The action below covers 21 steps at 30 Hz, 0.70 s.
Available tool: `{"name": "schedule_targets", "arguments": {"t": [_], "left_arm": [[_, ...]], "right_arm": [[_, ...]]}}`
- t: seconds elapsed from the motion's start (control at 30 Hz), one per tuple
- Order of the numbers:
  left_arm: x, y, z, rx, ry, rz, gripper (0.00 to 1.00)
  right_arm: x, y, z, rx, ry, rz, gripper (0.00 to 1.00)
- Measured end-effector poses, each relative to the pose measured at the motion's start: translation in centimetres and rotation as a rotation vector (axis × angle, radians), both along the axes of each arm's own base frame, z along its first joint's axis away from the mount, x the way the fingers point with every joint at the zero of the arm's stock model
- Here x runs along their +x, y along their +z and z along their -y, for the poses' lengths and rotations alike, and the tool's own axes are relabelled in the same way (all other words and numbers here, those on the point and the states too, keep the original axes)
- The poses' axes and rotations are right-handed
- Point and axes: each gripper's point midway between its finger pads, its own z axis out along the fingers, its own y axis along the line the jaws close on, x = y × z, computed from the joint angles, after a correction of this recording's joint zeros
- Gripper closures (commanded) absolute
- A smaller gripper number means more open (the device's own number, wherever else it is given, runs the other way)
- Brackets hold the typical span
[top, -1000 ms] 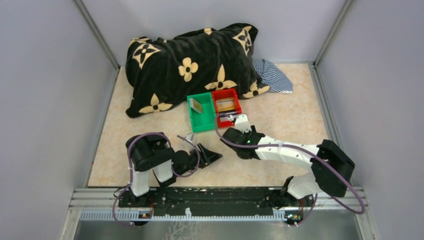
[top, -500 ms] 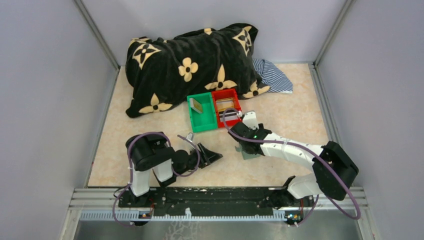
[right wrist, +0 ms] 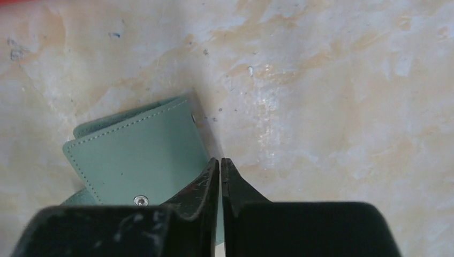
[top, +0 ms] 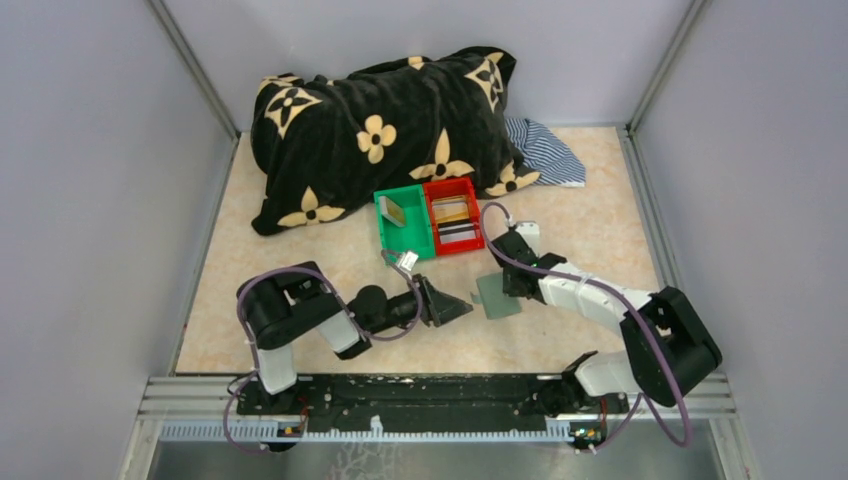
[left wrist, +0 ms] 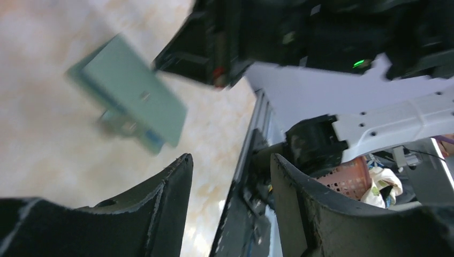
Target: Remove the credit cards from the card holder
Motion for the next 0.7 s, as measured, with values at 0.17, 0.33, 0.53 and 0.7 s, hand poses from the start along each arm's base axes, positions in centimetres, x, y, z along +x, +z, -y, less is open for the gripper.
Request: {"name": "schedule_targets", "arguments": {"t": [0.17,0.33,0.53,0.7], "left_arm": [[1.1,4.9,3.5,-0.112,-0.042,0.109,0.40],[2.5,6.0,6.0,-0.150,-0.045,0.130,0.41],[3.0,1.4,5.6,-0.057,-0.008,0.047,0.41],[3.0,-2.2,3.2,0.042,0.066,-0.028,0.42]], "right_arm": [[-0.5,-1.8,-0.9,0.045,0.028,-0.030,1.00],[-0.2,-1.8,-1.8,0.090,0.048,-0.006,1.00],[-0.6,-1.7,-2.1,0.123,0.060,-0.001,1.00],[-1.4,-1.7,-1.9,0.135,0.070,-0.015,1.00]]}}
